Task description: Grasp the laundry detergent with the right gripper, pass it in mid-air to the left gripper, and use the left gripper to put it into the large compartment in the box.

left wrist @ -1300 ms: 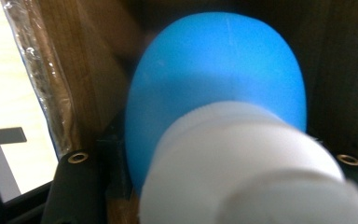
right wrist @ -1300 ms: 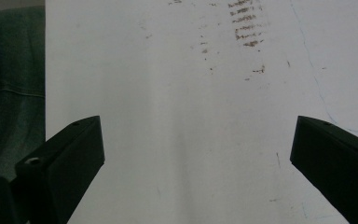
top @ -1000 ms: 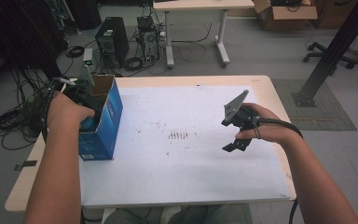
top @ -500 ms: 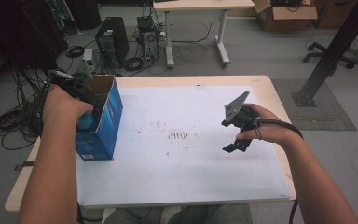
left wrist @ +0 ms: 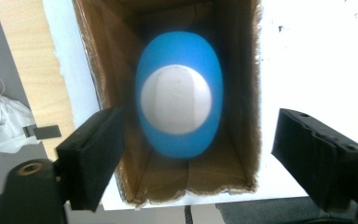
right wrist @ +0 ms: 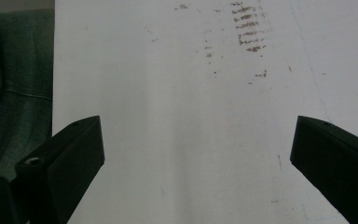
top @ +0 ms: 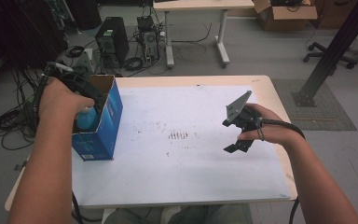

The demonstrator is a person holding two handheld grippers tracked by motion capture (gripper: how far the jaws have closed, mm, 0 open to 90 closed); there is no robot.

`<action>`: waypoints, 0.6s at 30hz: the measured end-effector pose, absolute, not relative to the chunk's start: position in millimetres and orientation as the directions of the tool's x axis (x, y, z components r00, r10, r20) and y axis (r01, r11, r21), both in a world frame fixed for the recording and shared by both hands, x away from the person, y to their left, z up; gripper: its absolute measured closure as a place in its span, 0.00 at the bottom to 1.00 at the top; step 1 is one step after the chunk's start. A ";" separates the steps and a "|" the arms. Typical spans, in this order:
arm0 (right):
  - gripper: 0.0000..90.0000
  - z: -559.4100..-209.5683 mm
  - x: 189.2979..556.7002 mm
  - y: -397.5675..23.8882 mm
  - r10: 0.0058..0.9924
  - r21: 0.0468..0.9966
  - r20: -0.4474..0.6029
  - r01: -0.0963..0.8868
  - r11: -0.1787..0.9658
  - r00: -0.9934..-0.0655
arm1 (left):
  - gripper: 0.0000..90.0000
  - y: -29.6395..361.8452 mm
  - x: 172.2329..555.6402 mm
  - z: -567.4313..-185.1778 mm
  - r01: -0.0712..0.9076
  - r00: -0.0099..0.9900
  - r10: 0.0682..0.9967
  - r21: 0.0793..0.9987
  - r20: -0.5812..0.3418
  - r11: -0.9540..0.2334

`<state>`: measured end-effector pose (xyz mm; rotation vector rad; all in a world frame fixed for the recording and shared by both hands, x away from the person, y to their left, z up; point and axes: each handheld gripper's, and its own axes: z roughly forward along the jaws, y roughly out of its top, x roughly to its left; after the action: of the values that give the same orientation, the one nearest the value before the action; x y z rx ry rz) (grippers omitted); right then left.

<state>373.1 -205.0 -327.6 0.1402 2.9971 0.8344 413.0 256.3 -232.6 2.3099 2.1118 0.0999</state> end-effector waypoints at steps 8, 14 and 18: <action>0.03 -325.0 370.4 -205.7 0.087 0.517 -0.004 0.072 0.853 -0.996 | 0.08 245.4 409.8 -221.0 0.990 0.123 0.991 0.058 0.051 -0.126; 0.03 -322.4 368.8 -206.1 0.084 0.516 -0.008 0.068 0.854 -0.996 | 0.03 228.3 408.2 -208.8 0.976 0.200 0.977 0.067 0.075 -0.205; 0.03 -319.5 368.3 -208.2 0.089 0.516 -0.013 0.069 0.854 -0.996 | 0.00 213.2 407.8 -200.0 0.955 0.283 0.953 0.062 0.110 -0.291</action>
<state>368.3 -208.2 -319.5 0.1274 2.9902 0.8296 407.8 213.2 -200.0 2.5291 1.8807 0.1984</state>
